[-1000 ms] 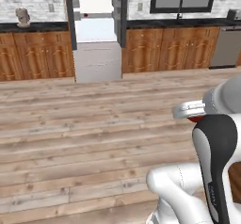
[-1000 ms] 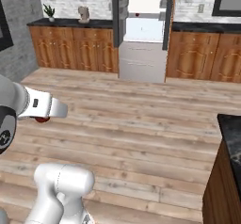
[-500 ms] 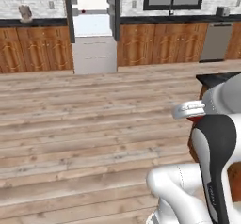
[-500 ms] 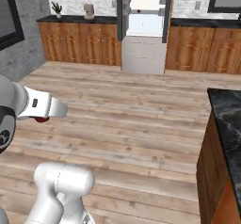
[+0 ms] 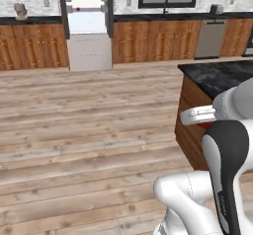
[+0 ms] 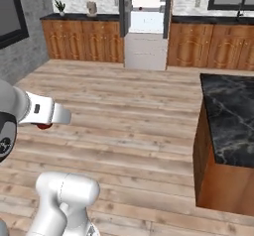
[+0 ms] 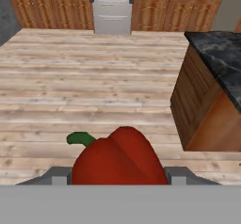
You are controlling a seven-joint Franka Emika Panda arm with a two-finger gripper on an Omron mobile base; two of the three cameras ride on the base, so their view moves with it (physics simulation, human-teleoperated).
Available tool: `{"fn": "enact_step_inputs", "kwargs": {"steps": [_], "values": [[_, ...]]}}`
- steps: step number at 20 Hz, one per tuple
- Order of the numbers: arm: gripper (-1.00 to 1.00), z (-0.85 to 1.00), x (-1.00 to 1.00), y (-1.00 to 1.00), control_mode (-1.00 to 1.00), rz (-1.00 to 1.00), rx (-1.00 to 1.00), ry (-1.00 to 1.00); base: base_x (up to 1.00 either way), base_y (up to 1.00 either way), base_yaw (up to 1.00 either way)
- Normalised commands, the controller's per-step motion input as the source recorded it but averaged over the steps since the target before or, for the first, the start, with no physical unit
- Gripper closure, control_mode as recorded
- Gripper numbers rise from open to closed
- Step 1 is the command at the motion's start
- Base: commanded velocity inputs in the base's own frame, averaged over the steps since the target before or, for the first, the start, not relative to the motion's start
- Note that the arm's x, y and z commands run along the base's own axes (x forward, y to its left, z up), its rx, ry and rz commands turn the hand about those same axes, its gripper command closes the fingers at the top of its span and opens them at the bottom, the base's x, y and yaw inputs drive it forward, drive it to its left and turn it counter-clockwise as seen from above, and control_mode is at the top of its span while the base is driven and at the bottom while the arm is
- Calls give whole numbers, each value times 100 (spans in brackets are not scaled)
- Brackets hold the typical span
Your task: Gather the bell peppers from the fridge and place them on a tray on the dining counter. Then gather the fish and chicken drumstick from the fridge and place them on the other tray.
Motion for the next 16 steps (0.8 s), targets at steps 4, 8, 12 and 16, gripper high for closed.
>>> {"fn": "enact_step_inputs", "kwargs": {"steps": [4,8,12,16], "values": [[100,0,0,0,100,0,0,0,-54,-83,0],[100,0,0,0,100,0,0,0,-9,-100,0],[100,0,0,0,100,0,0,0,0,-100,1],[100,0,0,0,100,0,0,0,0,-100,1]]}}
